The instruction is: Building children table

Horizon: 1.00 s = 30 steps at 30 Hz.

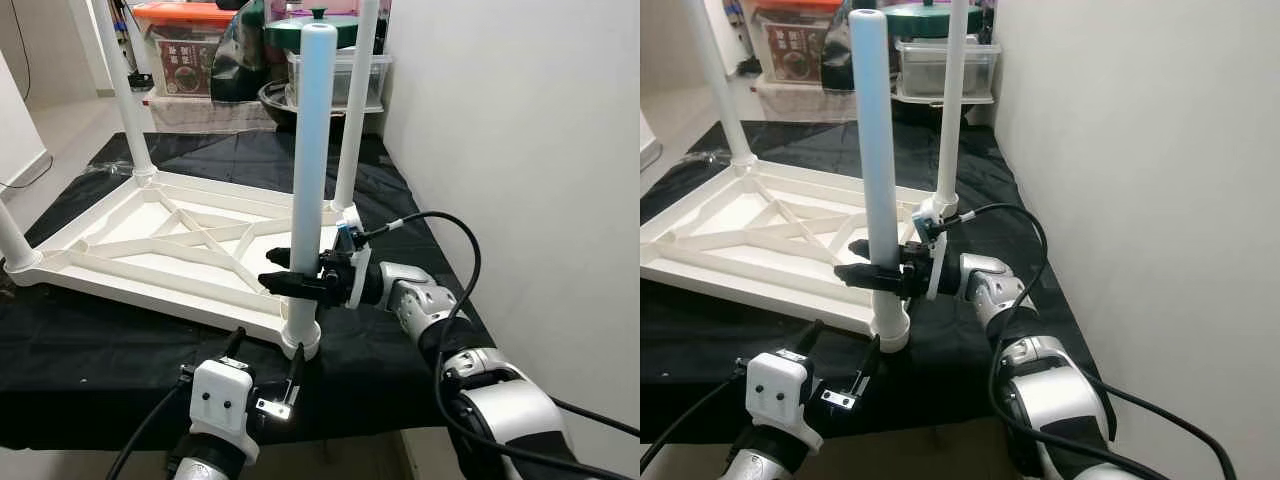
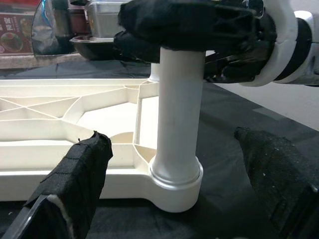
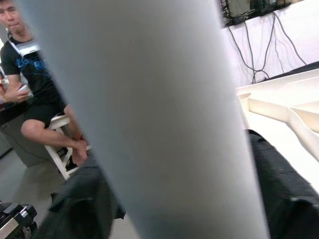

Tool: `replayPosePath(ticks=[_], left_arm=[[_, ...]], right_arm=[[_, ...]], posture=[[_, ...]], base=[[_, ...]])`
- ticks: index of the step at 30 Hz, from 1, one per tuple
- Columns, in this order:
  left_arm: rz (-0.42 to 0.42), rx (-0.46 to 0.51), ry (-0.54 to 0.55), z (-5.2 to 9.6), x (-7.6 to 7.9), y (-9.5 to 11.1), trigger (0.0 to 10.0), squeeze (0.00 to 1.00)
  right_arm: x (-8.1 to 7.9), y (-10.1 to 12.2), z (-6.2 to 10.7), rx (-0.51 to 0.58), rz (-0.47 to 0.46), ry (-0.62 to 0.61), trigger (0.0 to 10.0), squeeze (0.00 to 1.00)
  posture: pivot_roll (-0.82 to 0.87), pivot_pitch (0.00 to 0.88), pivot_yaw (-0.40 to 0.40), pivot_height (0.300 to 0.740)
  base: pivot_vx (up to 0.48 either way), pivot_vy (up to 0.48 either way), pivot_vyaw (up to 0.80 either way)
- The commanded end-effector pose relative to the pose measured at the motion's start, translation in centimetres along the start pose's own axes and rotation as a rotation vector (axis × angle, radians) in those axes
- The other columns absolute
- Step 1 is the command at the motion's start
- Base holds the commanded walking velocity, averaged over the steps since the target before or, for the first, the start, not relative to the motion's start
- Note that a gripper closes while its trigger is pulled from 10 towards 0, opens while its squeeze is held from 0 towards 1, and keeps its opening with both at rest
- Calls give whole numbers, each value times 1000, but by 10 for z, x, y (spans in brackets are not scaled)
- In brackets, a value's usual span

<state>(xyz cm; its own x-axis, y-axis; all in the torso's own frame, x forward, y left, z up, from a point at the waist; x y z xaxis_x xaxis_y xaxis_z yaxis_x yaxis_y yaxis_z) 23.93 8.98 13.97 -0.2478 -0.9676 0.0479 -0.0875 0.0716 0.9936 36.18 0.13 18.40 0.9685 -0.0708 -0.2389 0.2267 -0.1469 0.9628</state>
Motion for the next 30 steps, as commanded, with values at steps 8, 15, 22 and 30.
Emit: replayPosePath(ticks=[8,15,22,30], left_arm=[[-6,-22,-2,1,-1,-5,10000,0],[-5,-26,-6,2,0,-7,10000,0],[-5,-26,-7,2,0,-8,10000,0],[-4,-29,-10,2,1,-8,10000,0]], right_arm=[[47,12,-6,107,53,-456,0,0],[103,16,74,215,49,-1216,0,0],[105,-15,151,231,-47,-1761,0,0],[105,-15,125,217,-38,-1667,10000,0]], posture=[[73,0,-56,740],[64,0,-47,740],[65,0,-50,740],[67,0,-50,740]], base=[[0,0,0],[0,0,0],[0,0,0],[0,0,0]])
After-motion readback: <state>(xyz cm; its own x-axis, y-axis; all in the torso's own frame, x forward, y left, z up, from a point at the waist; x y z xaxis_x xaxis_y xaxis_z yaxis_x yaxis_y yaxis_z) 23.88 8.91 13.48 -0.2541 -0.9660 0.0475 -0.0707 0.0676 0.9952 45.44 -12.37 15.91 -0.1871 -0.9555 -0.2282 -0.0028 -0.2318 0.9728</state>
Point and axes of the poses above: a point about 5 cm out from each wrist's last joint towards the gripper, its own z axis pointing back from the gripper into the wrist, its own y axis along the axis of the wrist's last joint, x = y × z, the point moved 6 cm from there along -z, pointing out of the wrist towards the gripper, and after that the axes turned 1 degree about z, right-handed, at the moved point
